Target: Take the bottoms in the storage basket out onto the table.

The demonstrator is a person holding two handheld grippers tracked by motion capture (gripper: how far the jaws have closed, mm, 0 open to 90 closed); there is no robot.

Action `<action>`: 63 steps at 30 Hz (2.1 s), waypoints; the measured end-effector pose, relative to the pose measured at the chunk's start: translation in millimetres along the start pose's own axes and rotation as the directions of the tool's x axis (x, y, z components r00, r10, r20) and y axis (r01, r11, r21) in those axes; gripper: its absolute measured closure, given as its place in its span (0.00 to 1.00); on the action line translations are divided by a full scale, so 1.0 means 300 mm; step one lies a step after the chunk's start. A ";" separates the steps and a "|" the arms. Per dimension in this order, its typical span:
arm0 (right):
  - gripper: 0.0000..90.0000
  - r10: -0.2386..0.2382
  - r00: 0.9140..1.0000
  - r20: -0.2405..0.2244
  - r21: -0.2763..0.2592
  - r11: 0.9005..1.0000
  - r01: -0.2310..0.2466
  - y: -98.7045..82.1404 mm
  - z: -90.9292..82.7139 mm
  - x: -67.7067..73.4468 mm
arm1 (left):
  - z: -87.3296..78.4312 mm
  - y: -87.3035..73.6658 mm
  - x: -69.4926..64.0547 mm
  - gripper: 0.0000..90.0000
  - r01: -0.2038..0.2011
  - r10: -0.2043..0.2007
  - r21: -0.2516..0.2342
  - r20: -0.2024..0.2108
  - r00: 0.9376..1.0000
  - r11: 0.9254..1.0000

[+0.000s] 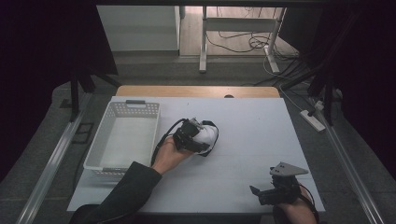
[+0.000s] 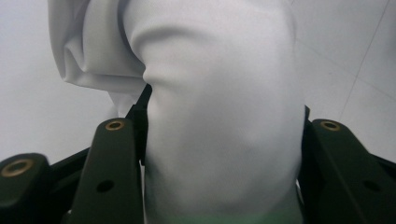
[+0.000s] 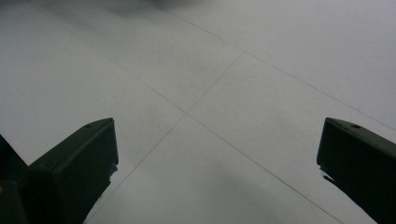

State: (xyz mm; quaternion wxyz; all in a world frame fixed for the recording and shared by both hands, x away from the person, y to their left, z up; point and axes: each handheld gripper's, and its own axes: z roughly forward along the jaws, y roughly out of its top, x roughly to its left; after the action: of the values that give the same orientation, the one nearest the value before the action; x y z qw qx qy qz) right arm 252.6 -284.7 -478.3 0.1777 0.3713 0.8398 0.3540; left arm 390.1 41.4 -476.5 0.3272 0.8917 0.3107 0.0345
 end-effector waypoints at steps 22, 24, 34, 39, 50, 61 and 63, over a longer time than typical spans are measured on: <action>0.00 -0.003 1.000 0.000 0.001 1.000 0.003 0.000 0.001 0.001 | 0.098 -0.052 0.040 0.51 0.018 -0.018 0.032 0.017 1.000 0.999; 0.00 -0.003 1.000 0.000 0.003 1.000 0.003 0.000 0.001 0.001 | 0.102 -0.054 0.038 0.50 0.001 -0.002 0.032 0.012 1.000 0.999; 0.00 -0.004 1.000 -0.001 0.004 1.000 0.004 0.000 0.001 0.002 | 0.132 -0.071 0.041 0.42 -0.037 0.036 0.039 0.016 0.999 0.999; 0.00 -0.006 1.000 -0.003 0.007 1.000 0.006 0.000 0.002 0.001 | 0.134 -0.074 0.045 0.39 -0.041 0.040 0.035 0.019 0.999 0.999; 0.00 -0.008 1.000 -0.006 0.008 1.000 0.008 0.000 0.003 0.001 | 0.140 -0.068 0.037 0.28 -0.045 0.045 0.049 -0.011 0.999 0.998; 0.00 -0.009 1.000 -0.008 0.008 1.000 0.009 0.000 0.002 0.001 | 0.135 -0.066 0.046 0.16 -0.014 0.013 0.026 0.023 1.000 1.000; 0.00 -0.009 1.000 -0.008 0.008 1.000 0.009 0.000 0.002 0.001 | 0.133 -0.064 0.045 0.15 -0.005 0.004 0.020 0.026 1.000 1.000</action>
State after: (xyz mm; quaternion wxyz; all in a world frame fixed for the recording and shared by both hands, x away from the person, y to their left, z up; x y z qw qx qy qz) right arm 252.7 -284.2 -478.8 0.1747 0.3667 0.8435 0.3514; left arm 401.4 38.2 -521.2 0.3223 0.8960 0.3047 0.0205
